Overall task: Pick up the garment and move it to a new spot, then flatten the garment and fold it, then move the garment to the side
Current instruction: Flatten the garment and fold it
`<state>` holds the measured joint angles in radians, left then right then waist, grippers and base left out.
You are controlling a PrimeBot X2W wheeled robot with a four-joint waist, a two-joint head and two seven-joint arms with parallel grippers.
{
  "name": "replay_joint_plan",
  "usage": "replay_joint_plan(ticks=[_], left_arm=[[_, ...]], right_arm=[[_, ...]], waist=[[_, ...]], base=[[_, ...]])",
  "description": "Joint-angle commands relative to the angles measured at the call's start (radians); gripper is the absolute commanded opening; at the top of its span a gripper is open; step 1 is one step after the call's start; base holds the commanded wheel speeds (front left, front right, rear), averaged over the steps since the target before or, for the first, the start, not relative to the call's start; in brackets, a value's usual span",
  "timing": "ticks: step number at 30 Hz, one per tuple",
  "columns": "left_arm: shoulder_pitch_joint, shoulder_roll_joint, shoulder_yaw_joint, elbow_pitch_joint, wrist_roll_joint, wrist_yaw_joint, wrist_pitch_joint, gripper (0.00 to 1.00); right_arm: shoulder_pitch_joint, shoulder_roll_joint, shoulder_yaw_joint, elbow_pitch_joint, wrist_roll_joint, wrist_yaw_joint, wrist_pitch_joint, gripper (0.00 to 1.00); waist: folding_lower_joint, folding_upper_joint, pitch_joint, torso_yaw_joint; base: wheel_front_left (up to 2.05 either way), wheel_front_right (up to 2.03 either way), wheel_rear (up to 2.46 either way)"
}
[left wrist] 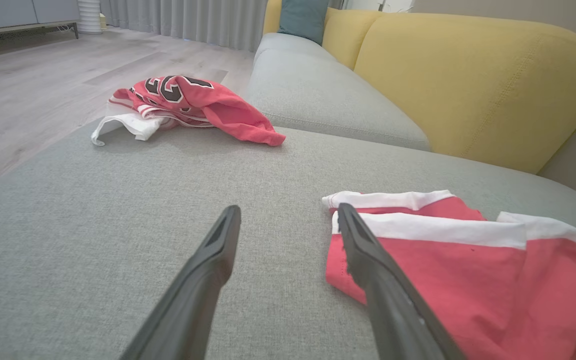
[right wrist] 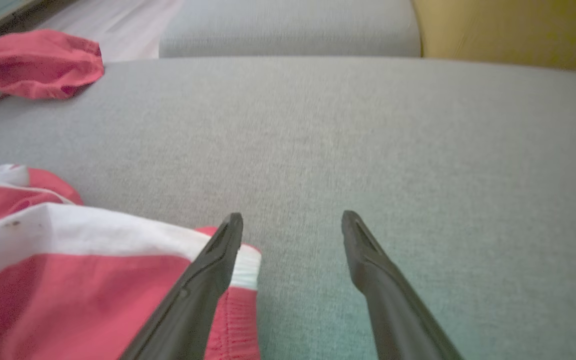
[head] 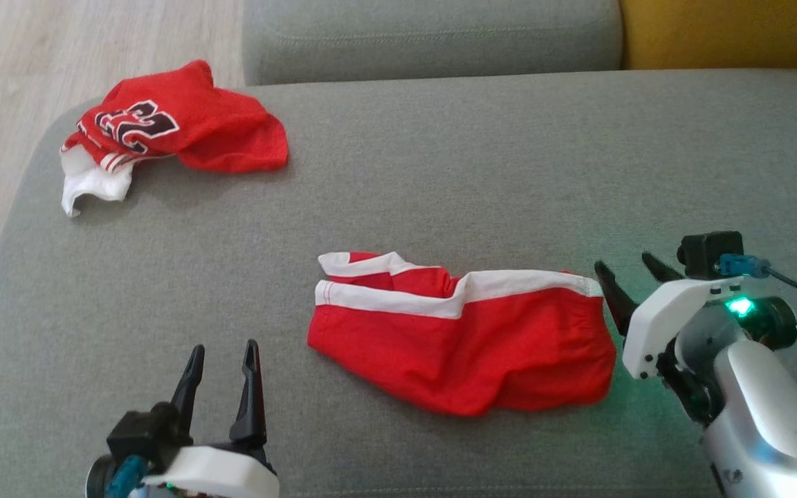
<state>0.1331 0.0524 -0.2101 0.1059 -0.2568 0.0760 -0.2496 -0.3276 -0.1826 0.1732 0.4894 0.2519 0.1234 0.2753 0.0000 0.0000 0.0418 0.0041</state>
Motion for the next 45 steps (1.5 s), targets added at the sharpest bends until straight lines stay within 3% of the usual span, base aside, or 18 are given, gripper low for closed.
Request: replay_joint_plan(ticks=[1, 13, 21, 22, 25, 32, 34, 45], left_arm=[[-0.059, -0.002, 0.030, -0.029, -0.005, 0.004, -0.012, 1.00], [-0.078, -0.002, 0.034, -0.025, -0.001, 0.001, -0.012, 1.00], [-0.091, -0.002, 0.036, -0.024, 0.001, -0.003, -0.012, 1.00], [-0.093, -0.002, 0.036, -0.022, 0.001, -0.004, -0.012, 1.00], [-0.098, -0.002, 0.036, -0.019, 0.001, -0.004, -0.012, 1.00], [-0.108, -0.002, 0.039, -0.016, 0.002, -0.005, -0.012, 1.00], [-0.109, -0.002, 0.041, -0.016, 0.002, -0.004, -0.012, 1.00], [-0.105, -0.002, 0.048, -0.024, 0.008, -0.006, -0.012, 1.00]], right_arm=[[-0.043, -0.020, 0.035, -0.028, 0.033, 0.007, 0.022, 1.00], [-0.042, -0.108, 0.150, -0.064, 0.247, 0.007, 0.127, 1.00], [-0.058, -0.132, 0.206, -0.083, 0.338, 0.007, 0.163, 0.99], [-0.061, -0.133, 0.214, -0.083, 0.350, 0.007, 0.166, 0.91], [-0.069, -0.139, 0.237, -0.082, 0.384, 0.007, 0.177, 0.50], [-0.097, -0.151, 0.274, -0.069, 0.424, 0.007, 0.153, 0.15], [-0.104, -0.157, 0.283, -0.073, 0.430, 0.007, 0.138, 0.00], [-0.048, -0.200, 0.294, -0.168, 0.439, 0.007, 0.072, 0.00]], waist=[[0.0000, 0.0000, 0.009, 0.007], [0.0000, 0.0000, 0.043, 0.021], [0.0000, 0.0000, 0.061, 0.023], [0.0000, 0.0000, 0.062, 0.024], [0.0000, 0.0000, 0.067, 0.027], [0.0000, 0.0000, 0.076, 0.033], [0.0000, 0.0000, 0.077, 0.031], [0.0000, 0.0000, 0.074, 0.000]], base=[[0.00, 0.00, 0.00], [0.00, 0.00, 0.00], [0.00, 0.00, 0.00], [0.00, 0.00, 0.00], [0.00, 0.00, 0.00], [0.00, 0.00, 0.00], [0.00, 0.00, 0.00], [0.00, 0.00, 0.00]])
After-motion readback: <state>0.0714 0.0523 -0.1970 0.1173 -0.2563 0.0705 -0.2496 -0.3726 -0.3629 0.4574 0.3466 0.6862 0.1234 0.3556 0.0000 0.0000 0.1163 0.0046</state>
